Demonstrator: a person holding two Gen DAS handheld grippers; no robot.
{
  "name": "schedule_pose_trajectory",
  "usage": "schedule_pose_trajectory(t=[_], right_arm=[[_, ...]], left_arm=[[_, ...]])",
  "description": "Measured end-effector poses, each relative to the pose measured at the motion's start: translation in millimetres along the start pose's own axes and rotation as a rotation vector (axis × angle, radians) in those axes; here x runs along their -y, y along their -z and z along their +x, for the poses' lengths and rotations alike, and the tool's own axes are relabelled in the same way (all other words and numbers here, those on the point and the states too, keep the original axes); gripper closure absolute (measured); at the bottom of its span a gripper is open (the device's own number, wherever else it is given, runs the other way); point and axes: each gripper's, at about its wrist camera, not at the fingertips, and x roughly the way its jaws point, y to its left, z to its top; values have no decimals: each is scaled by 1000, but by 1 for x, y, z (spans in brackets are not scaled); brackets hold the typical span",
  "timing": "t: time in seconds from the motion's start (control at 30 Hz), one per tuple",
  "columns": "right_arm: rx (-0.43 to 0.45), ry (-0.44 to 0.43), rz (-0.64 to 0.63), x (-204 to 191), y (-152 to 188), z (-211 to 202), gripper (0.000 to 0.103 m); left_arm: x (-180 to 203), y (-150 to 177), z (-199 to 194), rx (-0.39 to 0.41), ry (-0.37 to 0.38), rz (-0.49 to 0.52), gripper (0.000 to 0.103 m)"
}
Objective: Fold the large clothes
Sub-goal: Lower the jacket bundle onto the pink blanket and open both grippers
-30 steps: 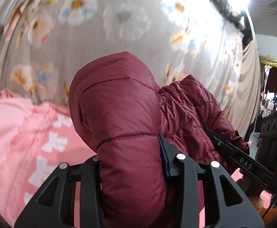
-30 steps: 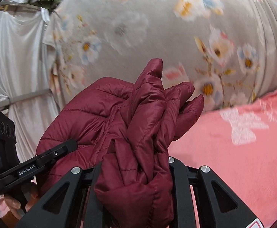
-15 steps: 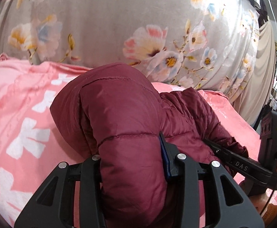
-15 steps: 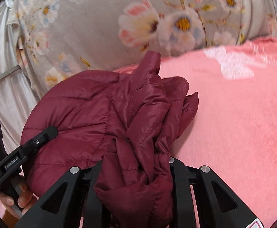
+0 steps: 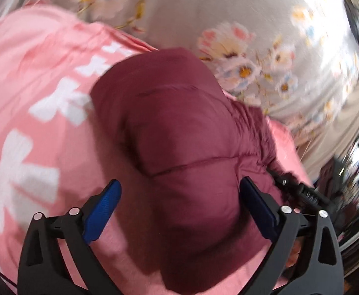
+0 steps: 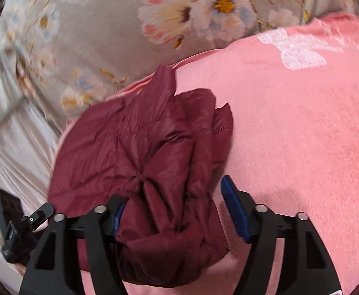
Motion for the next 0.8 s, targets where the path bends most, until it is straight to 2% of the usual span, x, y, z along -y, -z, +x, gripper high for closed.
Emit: schedule_pose_trajectory(t=[0.07, 0.17, 0.23, 0.27, 0.3, 0.33, 0.4, 0.47, 0.57, 0.6, 0.67, 0.7, 0.73, 0.8], right_arm=[[-22, -15, 52, 9, -8, 9, 27], [-120, -36, 102, 18, -16, 39, 26], [-161, -76, 114, 17, -14, 52, 29], [-179, -110, 111, 15, -13, 58, 33], [-185, -132, 102, 12, -13, 59, 51], [-173, -133, 71, 6, -14, 56, 65], [-127, -127, 11, -5, -17, 41, 79], [-35, -118, -60, -19, -20, 16, 81], [61, -46, -146, -26, -19, -3, 81], [50, -27, -144, -22, -19, 1, 80], [-14, 36, -119, -7, -18, 19, 74], [-33, 43, -110, -1, -18, 23, 67], [-48, 41, -100, 4, -17, 25, 61], [-56, 34, -91, 8, -15, 17, 55]], left_arm=[[-20, -12, -6, 4, 65, -148, 5], [-44, -29, 10, -37, 175, -355, 5], [-52, -35, 29, -86, 233, -421, 5], [-54, -37, 38, -106, 240, -444, 5], [-57, -37, 49, -123, 264, -469, 6], [-57, -38, 58, -139, 289, -477, 8], [-52, -41, 71, -145, 299, -454, 16], [-39, -48, 73, -125, 296, -377, 26], [-7, -60, 75, -102, 300, -191, 32], [3, -61, 80, -99, 291, -140, 31], [12, -59, 97, -115, 223, -99, 29], [12, -57, 109, -139, 157, -104, 27], [9, -56, 116, -149, 126, -125, 24], [6, -57, 113, -135, 101, -169, 23]])
